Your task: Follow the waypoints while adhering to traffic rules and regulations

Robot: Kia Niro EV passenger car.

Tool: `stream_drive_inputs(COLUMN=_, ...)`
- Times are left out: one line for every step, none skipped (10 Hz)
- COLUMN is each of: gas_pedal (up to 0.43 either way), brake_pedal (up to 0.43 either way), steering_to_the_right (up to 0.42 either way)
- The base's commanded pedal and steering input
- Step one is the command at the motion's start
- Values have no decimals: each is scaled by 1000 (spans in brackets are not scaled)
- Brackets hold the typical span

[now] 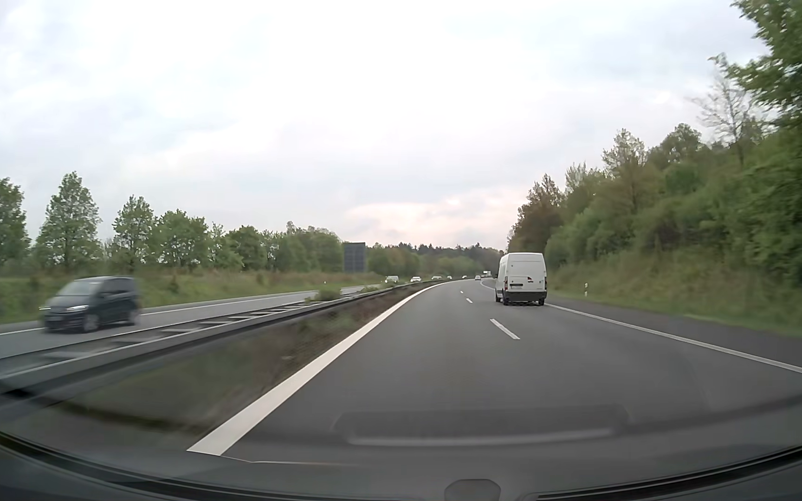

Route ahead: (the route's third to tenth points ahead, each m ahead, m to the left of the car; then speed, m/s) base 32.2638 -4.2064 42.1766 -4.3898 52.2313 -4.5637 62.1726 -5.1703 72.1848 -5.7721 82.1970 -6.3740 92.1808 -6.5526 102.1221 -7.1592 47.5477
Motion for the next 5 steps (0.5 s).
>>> stream_drive_inputs(gas_pedal=500, brake_pedal=0, steering_to_the_right=9)
stream_drive_inputs(gas_pedal=520, brake_pedal=0, steering_to_the_right=9)
stream_drive_inputs(gas_pedal=520, brake_pedal=0, steering_to_the_right=9)
stream_drive_inputs(gas_pedal=539, brake_pedal=0, steering_to_the_right=9)
stream_drive_inputs(gas_pedal=539, brake_pedal=0, steering_to_the_right=9)
